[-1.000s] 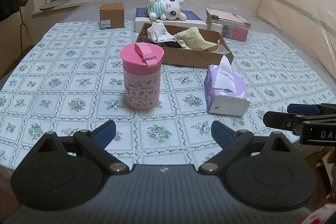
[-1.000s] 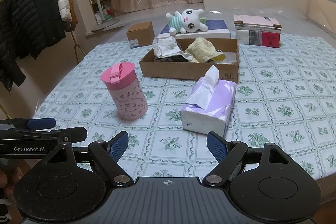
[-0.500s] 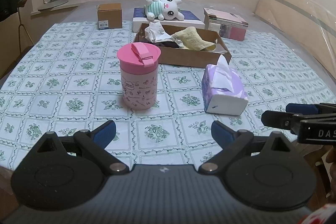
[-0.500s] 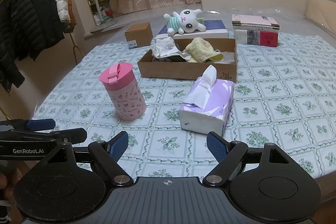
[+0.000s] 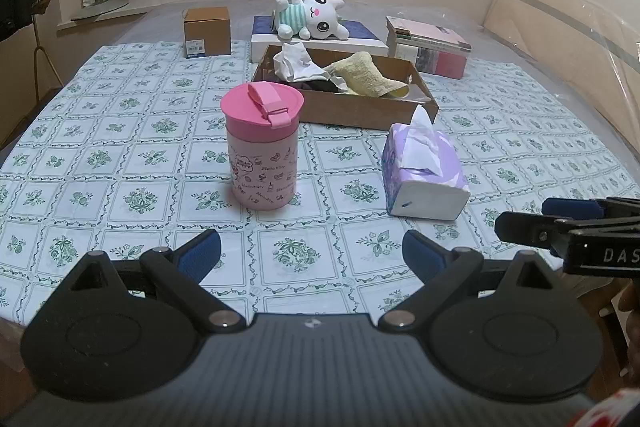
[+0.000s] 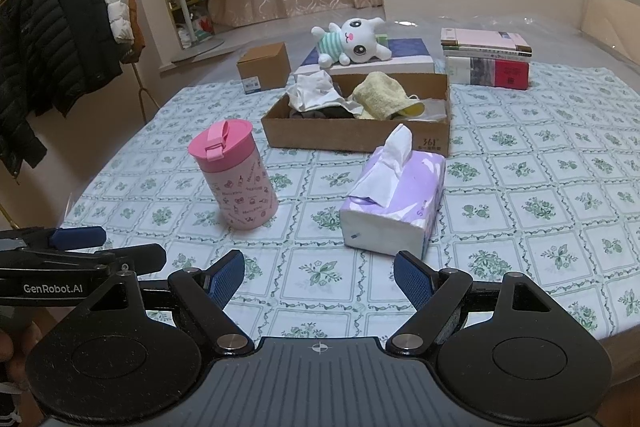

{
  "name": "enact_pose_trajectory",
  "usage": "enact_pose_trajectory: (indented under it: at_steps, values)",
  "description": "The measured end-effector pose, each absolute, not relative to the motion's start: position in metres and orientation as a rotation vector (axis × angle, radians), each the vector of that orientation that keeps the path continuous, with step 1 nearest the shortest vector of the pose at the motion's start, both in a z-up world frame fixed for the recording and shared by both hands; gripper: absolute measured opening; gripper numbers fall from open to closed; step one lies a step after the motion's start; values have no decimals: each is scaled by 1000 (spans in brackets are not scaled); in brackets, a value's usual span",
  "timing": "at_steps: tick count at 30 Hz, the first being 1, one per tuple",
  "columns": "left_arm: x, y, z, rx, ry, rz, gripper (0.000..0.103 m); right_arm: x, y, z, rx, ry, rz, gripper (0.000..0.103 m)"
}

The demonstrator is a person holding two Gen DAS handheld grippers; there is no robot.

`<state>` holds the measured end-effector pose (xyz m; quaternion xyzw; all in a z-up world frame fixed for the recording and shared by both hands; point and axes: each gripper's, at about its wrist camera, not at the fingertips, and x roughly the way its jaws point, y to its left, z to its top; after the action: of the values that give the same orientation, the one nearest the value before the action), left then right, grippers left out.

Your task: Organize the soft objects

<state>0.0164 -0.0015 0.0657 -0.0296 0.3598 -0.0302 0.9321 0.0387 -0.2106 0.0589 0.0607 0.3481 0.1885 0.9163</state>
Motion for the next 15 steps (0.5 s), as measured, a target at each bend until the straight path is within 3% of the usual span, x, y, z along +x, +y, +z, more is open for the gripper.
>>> enact_pose_trajectory:
  at_steps: [15]
  values:
    - [17, -4, 65, -68, 739, -72, 96, 38, -210, 58, 126, 717, 386, 81]
